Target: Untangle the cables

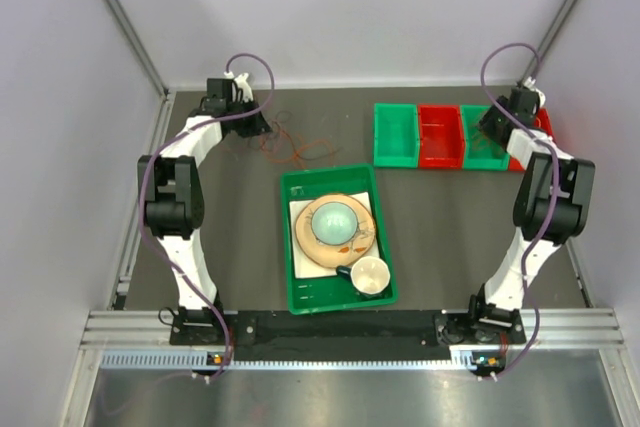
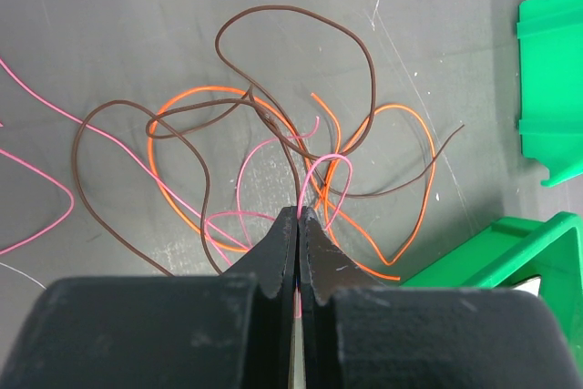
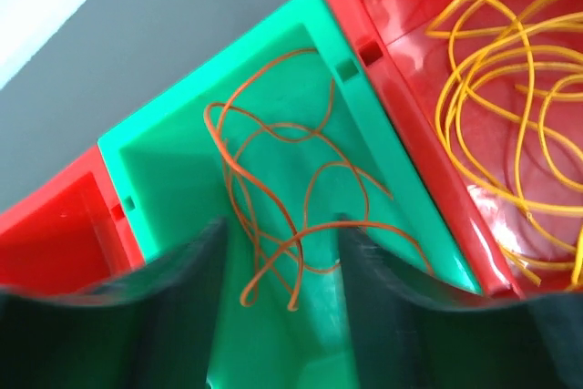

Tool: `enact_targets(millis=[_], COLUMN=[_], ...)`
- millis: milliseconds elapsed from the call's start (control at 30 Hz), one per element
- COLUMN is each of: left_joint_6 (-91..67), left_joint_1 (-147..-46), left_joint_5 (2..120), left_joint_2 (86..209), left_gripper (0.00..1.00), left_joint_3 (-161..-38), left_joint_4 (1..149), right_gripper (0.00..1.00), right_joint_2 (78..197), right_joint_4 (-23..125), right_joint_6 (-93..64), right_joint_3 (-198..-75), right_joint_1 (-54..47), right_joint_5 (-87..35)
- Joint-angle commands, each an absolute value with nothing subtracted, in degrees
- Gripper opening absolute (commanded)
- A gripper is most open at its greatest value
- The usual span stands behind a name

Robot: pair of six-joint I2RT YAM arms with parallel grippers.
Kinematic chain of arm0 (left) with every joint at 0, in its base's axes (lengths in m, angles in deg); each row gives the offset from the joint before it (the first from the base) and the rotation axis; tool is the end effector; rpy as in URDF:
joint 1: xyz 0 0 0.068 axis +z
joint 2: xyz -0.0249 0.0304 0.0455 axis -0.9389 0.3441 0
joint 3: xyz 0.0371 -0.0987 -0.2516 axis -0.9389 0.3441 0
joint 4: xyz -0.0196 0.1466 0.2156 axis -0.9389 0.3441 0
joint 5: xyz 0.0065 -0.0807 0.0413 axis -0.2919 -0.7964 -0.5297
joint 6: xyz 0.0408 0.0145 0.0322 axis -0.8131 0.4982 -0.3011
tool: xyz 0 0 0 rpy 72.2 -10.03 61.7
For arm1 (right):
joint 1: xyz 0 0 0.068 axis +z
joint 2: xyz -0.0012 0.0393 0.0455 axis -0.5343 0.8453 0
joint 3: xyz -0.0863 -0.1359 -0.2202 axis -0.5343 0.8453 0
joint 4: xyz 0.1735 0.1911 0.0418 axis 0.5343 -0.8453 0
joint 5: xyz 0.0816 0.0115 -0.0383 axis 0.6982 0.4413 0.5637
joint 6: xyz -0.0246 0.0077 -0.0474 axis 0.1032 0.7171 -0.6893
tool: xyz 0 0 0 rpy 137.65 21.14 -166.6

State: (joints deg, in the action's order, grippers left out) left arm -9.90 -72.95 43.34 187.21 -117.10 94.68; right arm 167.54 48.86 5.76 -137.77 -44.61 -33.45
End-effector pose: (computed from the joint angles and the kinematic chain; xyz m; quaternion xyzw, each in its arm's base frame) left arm 0.4544 -0.0400 0.2313 0.0095 0.8976 -0.2587 0.3569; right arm 0.4292 -0.0936 0.2073 0.3005 0.8413 0.0573 0.4456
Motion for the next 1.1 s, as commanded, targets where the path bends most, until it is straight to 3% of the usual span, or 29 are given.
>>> enact_targets(millis=[0,67,200,300,567,700,900,933,1000,1067], left_joint_6=[-10.30,-10.04,-9.16,-7.32,-3.80,-1.08,1.74,1.83,1.65,1.56], left_joint_1=[-73.21,-73.30,-73.56,-73.74,-73.92,-73.74,-72.69,-72.60,-72.51,-72.34], left_joint_5=[43.55,43.63,44.60,45.57,47.40,55.99,60.25,59.20,59.10,59.37], left_joint_2=[186.12,185.94,184.80,182.96,178.56,175.32,172.75,173.54,174.07,173.90], left_gripper=[0.00,0.00,0.00,0.00,0.00,0.00,0.00,0.00,0.00,0.00], left_joint_3=[-119.17,-119.43,-119.27,-117.60,-119.09,-117.86,-116.79,-117.58,-118.47,-118.29], left_joint_4=[93.97,93.97,93.10,89.85,88.00,85.54,82.01,82.72,84.04,84.22], right_gripper=[0.69,0.77,0.82,0.99,0.99,0.99,0.99,0.97,0.82,0.73], right_joint_2=[160.88,157.89,151.12,143.13,133.00,143.50,158.56,162.67,166.82,173.12], right_joint_4=[52.35,51.65,49.98,51.56,50.08,41.14,36.45,35.49,34.52,31.28], right_joint_6=[5.94,5.68,6.64,8.48,5.08,-3.80,-9.61,-10.31,-12.33,-14.26], right_joint_3=[-135.03,-134.06,-130.02,-124.40,-124.02,-135.43,-151.70,-155.20,-158.82,-165.15], right_joint_1=[-45.21,-45.21,-45.21,-45.13,-35.57,-18.55,-6.99,-5.07,-3.12,-1.02], right_joint_5=[-33.26,-32.83,-33.26,-34.06,-35.99,-40.97,-41.27,-40.31,-38.20,-37.75])
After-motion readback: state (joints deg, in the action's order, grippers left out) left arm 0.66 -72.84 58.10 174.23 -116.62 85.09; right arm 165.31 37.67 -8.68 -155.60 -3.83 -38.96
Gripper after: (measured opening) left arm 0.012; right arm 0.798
